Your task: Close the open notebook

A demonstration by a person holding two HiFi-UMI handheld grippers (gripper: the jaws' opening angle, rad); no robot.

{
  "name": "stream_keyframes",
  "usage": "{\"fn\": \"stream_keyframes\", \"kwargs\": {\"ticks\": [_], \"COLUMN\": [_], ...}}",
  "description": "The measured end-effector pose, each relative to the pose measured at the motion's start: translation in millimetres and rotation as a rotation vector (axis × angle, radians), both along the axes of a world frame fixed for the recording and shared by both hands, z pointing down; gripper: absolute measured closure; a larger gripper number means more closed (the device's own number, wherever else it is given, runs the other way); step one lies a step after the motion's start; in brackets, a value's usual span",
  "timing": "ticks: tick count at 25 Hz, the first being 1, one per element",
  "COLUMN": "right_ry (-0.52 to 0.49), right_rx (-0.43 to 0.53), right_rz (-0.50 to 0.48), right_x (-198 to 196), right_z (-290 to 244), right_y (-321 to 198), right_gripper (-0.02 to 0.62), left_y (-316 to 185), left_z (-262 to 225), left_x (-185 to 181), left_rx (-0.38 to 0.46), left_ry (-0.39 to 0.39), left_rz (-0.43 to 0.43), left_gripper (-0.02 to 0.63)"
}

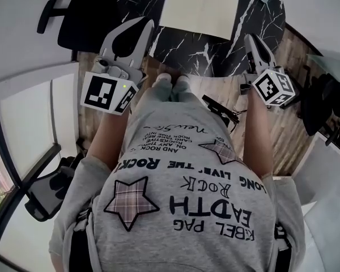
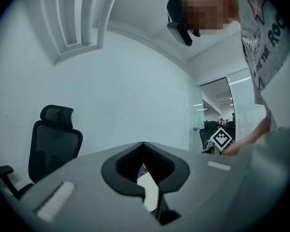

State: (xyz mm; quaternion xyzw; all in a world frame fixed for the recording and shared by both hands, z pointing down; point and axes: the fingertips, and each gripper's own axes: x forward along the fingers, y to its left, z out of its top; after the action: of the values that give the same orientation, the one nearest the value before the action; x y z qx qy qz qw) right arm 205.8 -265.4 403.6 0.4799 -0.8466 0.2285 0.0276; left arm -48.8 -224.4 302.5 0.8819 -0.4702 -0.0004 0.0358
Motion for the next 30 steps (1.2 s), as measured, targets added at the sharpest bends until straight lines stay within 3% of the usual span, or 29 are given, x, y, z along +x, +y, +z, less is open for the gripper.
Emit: {"fn": "stream_keyframes", "kwargs": {"ticks": [3, 8, 11, 30], "right_ry": [-0.009, -0.045, -0.097, -0.132], "right_rx": [-0.054, -0.154, -0.200, -0.386], "right_rz": [0.007, 0.031, 0.050, 0.152], "right_x": [2.1, 10.9, 13.8, 23.8], "right_z": [19.9, 60.1, 73.0, 147.3], "right_y": [0.9, -0.1, -2.6, -17.0], "right_gripper": [0.499, 0.469, 0.459, 0.416], "left_y": [-0.9, -0.3, 1.6, 3.4], "left_z": [4.0, 7.1, 8.5, 11.6], "left_x": [5.8, 7.7, 8.0, -5.3], "left_rx": [-0.001, -0.006, -0.007, -0.017], "left_ry": [-0.004, 0.003, -0.001, -0.013], "left_rz": [0.014, 0.011, 0.014, 0.000], "left_gripper": [0.598, 0.598, 0.598, 0.598]}}
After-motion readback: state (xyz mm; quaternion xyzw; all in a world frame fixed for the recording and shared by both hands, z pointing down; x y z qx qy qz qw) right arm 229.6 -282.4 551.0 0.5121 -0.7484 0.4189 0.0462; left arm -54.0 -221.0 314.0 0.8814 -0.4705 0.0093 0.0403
